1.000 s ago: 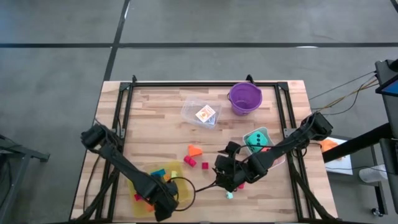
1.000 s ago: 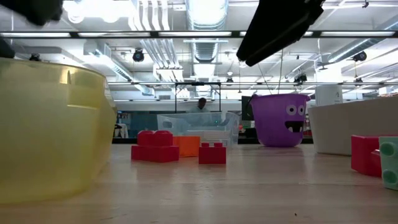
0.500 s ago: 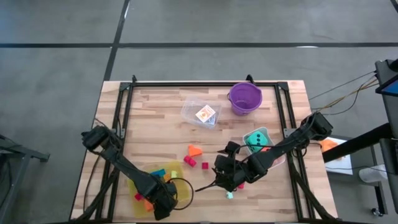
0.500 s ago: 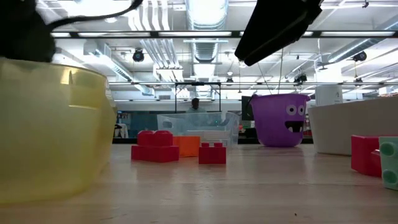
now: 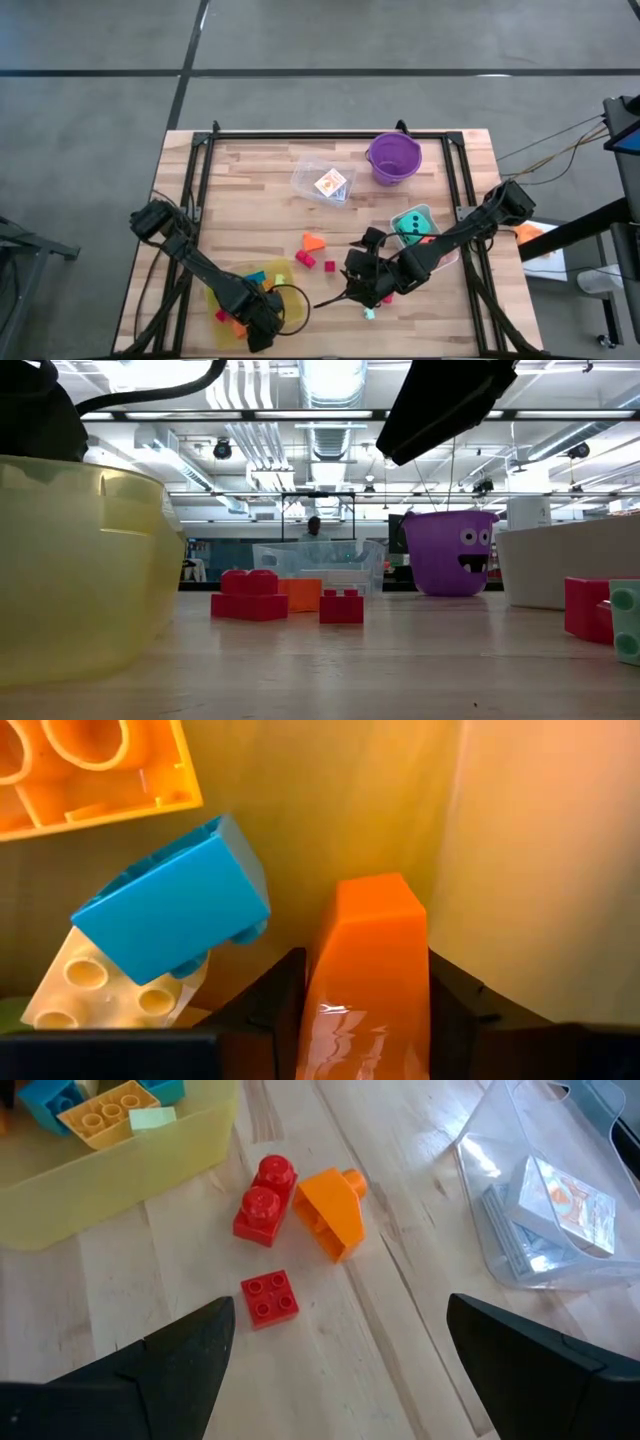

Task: Pick & Place Toys
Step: Put the orange game piece into the yellow bin, then put the red game piece into the yellow bin

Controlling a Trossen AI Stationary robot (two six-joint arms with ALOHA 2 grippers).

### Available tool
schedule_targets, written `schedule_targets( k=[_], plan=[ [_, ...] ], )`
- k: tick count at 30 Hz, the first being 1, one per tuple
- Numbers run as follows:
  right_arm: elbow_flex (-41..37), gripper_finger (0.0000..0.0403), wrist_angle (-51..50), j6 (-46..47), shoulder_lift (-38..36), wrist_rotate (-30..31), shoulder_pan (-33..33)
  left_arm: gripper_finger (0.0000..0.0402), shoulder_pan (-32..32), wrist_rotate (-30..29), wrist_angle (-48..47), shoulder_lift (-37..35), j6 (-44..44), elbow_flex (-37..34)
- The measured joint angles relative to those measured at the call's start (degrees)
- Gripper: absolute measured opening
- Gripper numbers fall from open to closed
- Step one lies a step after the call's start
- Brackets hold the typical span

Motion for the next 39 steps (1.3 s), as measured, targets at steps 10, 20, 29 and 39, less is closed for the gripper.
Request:
schedule_targets(
  k=[10, 20, 29, 39],
  plan=[
    [0.0, 0.0360, 0.3, 0.0, 0.0, 0.0, 0.0, 0.0205, 0.2, 1.0, 0.7, 0.0, -0.9, 0.0],
    [0.0, 0.0360, 0.5, 0.0, 0.0, 0.0, 0.0, 0.0335, 2.1, 2.5, -3.2, -1.1, -1.7, 2.6],
    [0.0, 0.0360, 0.5, 0.0, 0.0, -0.1, 0.0, 0.0357, 2.5, -1.5, -9.7, -8.0, -3.4, 2.9],
    [0.8, 0.0360, 0.6, 6.5, -0.8, -1.1, -0.1, 0.0357, 9.0, -13.9, -20.4, -16.4, -11.1, 2.9]
  ],
)
